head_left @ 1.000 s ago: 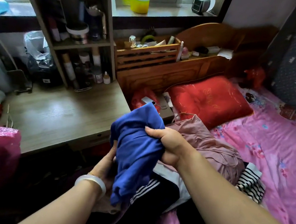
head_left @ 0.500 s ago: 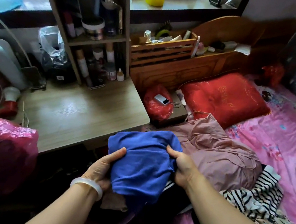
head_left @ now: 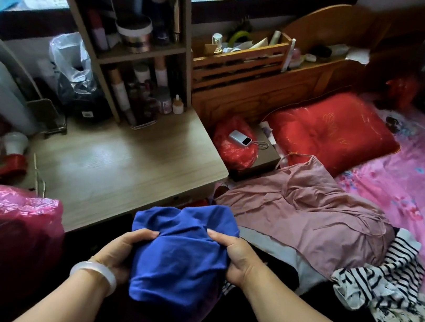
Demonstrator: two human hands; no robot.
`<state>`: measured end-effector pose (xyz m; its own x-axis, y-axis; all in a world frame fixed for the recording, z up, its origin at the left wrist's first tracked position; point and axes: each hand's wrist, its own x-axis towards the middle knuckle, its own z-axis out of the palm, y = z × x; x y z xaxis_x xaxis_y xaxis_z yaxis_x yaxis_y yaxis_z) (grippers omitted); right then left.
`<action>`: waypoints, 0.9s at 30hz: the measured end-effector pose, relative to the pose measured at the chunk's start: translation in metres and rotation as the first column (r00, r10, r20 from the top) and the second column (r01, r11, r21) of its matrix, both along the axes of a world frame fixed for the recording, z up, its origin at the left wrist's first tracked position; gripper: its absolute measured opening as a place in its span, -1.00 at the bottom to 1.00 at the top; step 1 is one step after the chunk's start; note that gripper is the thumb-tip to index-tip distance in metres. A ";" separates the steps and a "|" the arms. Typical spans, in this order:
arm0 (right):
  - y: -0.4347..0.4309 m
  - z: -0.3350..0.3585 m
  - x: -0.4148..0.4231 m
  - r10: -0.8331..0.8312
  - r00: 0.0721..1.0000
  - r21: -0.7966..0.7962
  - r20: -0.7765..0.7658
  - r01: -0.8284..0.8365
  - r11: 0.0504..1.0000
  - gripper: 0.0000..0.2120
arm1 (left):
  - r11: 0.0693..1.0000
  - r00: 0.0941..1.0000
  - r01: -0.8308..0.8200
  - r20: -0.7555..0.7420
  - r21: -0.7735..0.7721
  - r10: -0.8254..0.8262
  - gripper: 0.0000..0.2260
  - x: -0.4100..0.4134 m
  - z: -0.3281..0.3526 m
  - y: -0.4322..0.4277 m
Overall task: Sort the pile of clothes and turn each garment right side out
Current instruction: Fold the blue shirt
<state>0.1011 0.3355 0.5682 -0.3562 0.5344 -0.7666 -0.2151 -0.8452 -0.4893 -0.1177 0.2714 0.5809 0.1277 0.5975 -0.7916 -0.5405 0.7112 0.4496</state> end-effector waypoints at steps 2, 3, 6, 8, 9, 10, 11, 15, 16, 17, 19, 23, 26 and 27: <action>0.001 -0.013 -0.009 -0.014 0.997 0.048 0.078 0.010 0.999 -0.80 | 0.998 0.998 0.027 -0.055 -0.054 -0.030 -0.51 -0.005 -0.005 0.003; 0.001 -0.021 -0.009 0.005 0.986 0.085 0.168 -0.020 0.996 -0.75 | 0.996 0.991 0.049 -0.119 -0.078 -0.058 -0.57 -0.008 -0.010 0.003; 0.001 -0.039 -0.002 0.112 0.856 0.042 0.505 -0.155 0.987 -0.60 | 0.975 0.830 -0.003 -0.544 -0.222 -0.122 -0.78 -0.038 -0.049 -0.001; 0.002 -0.046 0.008 0.163 0.793 -0.040 0.587 -0.173 0.984 -0.45 | 0.955 0.737 -0.043 -0.655 -0.295 -0.169 -0.71 -0.063 -0.084 -0.001; 0.003 -0.047 0.013 0.178 0.792 -0.063 0.584 -0.175 0.983 -0.41 | 0.950 0.710 -0.035 -0.677 -0.310 -0.195 -0.72 -0.074 -0.104 0.001; 0.004 -0.047 0.018 0.185 0.801 -0.073 0.570 -0.175 0.982 -0.41 | 0.944 0.705 -0.027 -0.676 -0.329 -0.215 -0.74 -0.078 -0.118 0.005; 0.004 -0.049 0.024 0.189 0.815 -0.081 0.548 -0.172 0.982 -0.46 | 0.936 0.715 -0.013 -0.658 -0.353 -0.238 -0.78 -0.066 -0.104 0.008; 0.002 -0.044 0.046 0.138 0.874 -0.068 0.466 -0.120 0.990 -0.91 | 0.955 0.757 0.068 -0.609 -0.287 -0.237 -0.95 -0.002 -0.064 0.031; 0.003 -0.041 0.051 0.119 0.883 -0.051 0.454 -0.108 0.993 -0.94 | 0.964 0.771 0.096 -0.594 -0.249 -0.230 -0.94 0.013 -0.060 0.038; 0.003 -0.039 0.056 0.097 0.893 -0.033 0.439 -0.091 0.995 -0.93 | 0.972 0.781 0.114 -0.587 -0.204 -0.215 -0.90 0.029 -0.055 0.043; 0.003 -0.035 0.078 0.054 0.909 0.006 0.414 -0.062 0.998 -0.90 | 0.981 0.787 0.148 -0.586 -0.126 -0.194 -0.85 0.073 -0.047 0.057; -0.003 -0.032 0.136 -0.012 0.926 0.027 0.378 0.002 1.000 -0.85 | 0.963 0.783 0.265 -0.572 -0.049 -0.244 -0.86 0.163 -0.043 0.080; -0.011 -0.041 0.207 -0.112 0.922 0.024 0.370 0.111 0.994 -0.83 | 0.911 0.709 0.412 -0.621 -0.021 -0.334 -0.86 0.246 -0.055 0.091; -0.016 -0.046 0.231 -0.136 0.914 0.007 0.381 0.145 0.989 -0.82 | 0.889 0.684 0.459 -0.633 -0.013 -0.362 -0.86 0.272 -0.058 0.092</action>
<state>0.3319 0.3197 0.5217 0.0413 0.5396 -0.8409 -0.1343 -0.8310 -0.5398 0.1544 0.3638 0.5228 -0.0876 0.7075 -0.7013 0.2113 0.7011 0.6810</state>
